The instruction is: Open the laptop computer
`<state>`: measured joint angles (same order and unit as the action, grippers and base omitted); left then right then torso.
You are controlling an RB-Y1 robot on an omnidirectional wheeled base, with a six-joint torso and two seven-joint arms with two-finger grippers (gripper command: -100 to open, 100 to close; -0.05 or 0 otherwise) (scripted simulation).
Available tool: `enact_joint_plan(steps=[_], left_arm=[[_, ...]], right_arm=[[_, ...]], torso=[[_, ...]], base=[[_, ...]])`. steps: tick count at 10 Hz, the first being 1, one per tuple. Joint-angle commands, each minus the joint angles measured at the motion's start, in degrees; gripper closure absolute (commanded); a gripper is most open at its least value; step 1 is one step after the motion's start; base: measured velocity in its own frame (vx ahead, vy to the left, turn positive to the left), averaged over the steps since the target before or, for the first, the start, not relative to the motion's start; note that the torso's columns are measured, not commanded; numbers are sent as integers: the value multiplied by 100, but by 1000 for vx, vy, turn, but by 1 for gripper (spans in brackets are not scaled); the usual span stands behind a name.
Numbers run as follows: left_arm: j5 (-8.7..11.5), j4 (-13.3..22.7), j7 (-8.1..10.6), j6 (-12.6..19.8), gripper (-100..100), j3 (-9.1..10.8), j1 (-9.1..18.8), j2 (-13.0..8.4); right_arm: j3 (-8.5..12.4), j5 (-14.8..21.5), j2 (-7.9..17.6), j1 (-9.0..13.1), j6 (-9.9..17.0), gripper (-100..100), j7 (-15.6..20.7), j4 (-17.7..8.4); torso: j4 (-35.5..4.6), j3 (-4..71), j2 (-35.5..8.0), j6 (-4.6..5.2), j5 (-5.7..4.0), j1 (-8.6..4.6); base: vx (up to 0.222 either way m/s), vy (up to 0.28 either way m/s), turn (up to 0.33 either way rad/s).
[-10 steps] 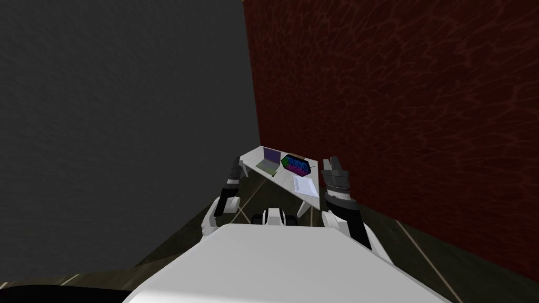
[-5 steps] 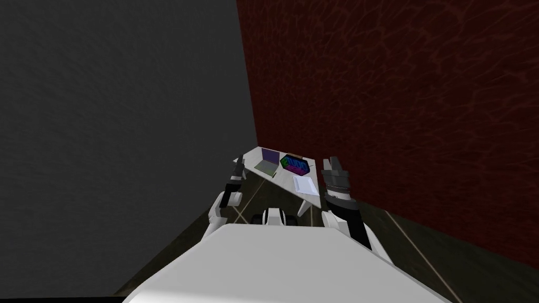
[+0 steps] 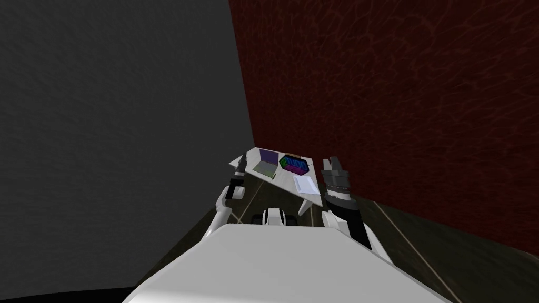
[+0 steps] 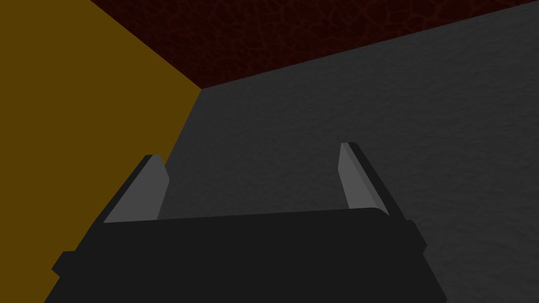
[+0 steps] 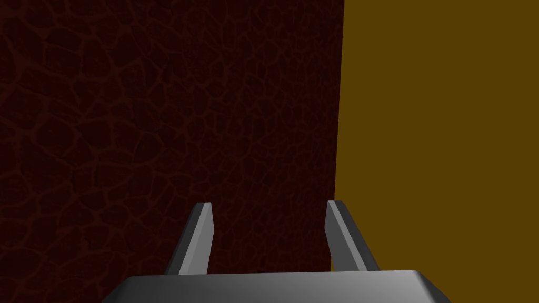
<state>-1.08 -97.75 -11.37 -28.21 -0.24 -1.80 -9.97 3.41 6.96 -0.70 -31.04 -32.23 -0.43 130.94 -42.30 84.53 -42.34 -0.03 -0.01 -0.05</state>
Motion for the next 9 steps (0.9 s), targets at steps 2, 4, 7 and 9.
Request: enact_joint_plan(steps=[2, 4, 7, 9], left_arm=[[-8, 556, -152, -25, -100, 48, 476, -6], [-20, 857, -214, -35, -100, 77, 688, -4], [-59, 1392, -317, -46, -100, 150, 1096, 3], [-86, 1731, -358, -47, -100, 194, 1290, 8]], right_arm=[[0, 0, 0, 0, 0, 0, 0, 0], [0, 0, 0, 0, 0, 0, 0, 0], [1, 0, 0, -1, 0, 0, 0, 0], [0, 0, 0, 0, 0, 0, 0, 0]], torso=[[1, 2, 4, 1, 0, 1], [2, 5, 8, 1, 0, 3], [3, 5, 8, -2, 3, 8], [-1, -1, -2, 2, -3, -8]], base=[[33, 69, -118], [41, 68, -115], [64, 101, -158], [35, 64, -99]])
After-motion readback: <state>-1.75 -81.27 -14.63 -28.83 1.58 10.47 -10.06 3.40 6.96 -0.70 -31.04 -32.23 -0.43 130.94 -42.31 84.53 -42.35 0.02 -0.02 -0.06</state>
